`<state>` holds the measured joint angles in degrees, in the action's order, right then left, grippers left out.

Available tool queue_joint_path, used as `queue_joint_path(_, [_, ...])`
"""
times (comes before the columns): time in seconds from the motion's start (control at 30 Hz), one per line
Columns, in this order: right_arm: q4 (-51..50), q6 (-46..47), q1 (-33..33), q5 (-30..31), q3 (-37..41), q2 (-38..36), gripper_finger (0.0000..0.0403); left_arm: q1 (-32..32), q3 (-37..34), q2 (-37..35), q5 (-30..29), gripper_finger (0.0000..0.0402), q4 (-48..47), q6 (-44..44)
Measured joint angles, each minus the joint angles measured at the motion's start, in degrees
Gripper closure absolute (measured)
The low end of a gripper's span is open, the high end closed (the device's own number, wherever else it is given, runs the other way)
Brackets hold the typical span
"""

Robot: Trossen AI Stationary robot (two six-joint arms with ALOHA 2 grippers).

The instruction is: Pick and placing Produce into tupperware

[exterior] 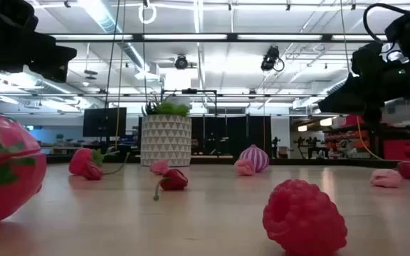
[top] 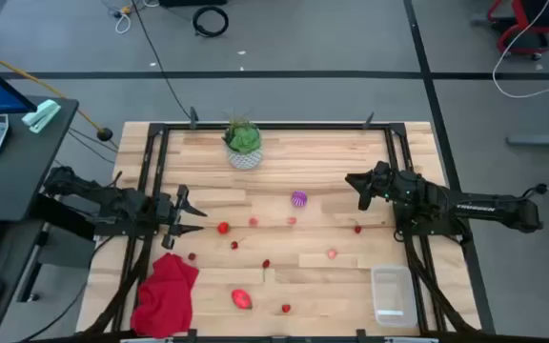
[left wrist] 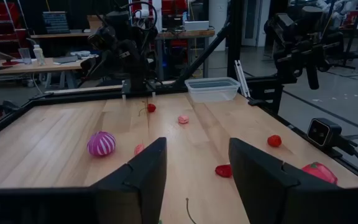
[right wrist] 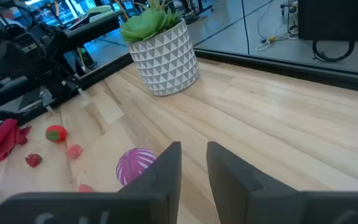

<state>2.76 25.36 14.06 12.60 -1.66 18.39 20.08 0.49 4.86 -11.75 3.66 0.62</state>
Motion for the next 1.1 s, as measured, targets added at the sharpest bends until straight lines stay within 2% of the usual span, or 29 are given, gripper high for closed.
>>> queue_joint_path(1.1, [0.0, 0.0, 0.0, 0.0, 0.0, 0.0, 0.0318, 0.0, 0.0, 0.0, 0.0, 0.0225, 0.0, 0.0])
